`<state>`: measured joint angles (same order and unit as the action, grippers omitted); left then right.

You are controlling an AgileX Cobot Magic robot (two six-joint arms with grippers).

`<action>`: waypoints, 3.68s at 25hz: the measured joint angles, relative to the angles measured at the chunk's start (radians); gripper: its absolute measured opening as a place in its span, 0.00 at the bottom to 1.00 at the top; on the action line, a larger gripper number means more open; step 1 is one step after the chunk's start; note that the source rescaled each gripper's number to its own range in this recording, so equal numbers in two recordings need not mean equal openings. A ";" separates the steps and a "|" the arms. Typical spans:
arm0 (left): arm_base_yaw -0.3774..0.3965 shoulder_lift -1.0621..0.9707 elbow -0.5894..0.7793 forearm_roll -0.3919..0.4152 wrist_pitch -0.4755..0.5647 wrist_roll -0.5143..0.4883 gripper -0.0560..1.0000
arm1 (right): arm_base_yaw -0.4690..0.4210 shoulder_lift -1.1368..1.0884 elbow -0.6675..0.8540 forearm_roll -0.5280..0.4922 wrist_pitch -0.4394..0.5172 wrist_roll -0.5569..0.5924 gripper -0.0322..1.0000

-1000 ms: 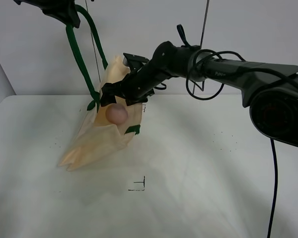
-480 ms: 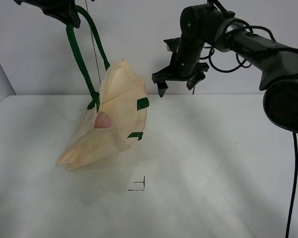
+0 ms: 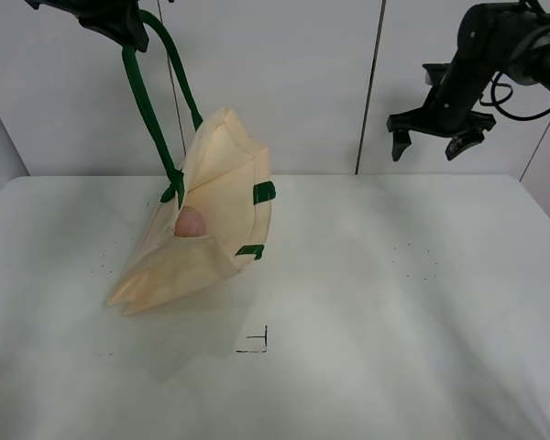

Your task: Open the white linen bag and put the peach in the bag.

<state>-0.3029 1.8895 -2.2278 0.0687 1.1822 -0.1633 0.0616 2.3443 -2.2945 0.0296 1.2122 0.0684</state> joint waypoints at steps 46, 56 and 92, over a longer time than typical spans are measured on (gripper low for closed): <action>0.000 0.000 0.000 0.000 0.000 0.001 0.05 | -0.019 -2.347 1.803 -0.036 -0.181 -0.038 1.00; 0.000 0.163 0.000 -0.107 -0.001 0.001 0.05 | -0.019 -2.347 1.803 -0.037 -0.181 -0.034 1.00; 0.306 0.407 0.084 -0.036 -0.003 0.075 0.89 | -0.019 -2.347 1.803 -0.037 -0.181 -0.033 1.00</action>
<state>0.0031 2.2962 -2.1441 0.0326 1.1792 -0.0884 0.0428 -0.0023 -0.4914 -0.0072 1.0315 0.0350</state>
